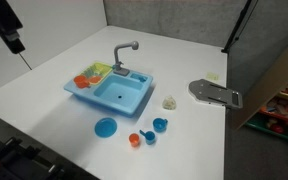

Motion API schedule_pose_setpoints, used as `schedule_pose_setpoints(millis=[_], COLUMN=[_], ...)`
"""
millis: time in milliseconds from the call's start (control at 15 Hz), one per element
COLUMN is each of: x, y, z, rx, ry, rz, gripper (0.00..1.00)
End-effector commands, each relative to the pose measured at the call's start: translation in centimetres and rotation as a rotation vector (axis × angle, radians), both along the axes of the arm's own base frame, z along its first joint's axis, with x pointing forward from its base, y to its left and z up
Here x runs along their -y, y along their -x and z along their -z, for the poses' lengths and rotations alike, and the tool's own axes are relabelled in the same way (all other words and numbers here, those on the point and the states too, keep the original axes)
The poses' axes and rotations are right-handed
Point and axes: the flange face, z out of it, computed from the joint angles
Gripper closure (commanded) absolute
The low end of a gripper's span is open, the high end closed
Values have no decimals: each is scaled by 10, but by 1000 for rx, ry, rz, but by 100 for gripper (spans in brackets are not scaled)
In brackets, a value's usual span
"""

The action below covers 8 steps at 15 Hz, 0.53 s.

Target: Pick up the orange cup in front of the dishes drying rack and put it into the blue cup with a handle on the right or the worktop

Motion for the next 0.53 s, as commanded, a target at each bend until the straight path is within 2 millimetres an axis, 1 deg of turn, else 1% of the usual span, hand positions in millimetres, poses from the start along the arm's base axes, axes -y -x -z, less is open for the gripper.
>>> schedule_pose_setpoints(millis=[0, 267, 467], x=[-3, -13, -26], y=[-14, -35, -56], z=[-5, -11, -11], rx=[13, 43, 57], ry=[-3, 5, 16], rz=[2, -9, -31], gripper=[0, 0, 0])
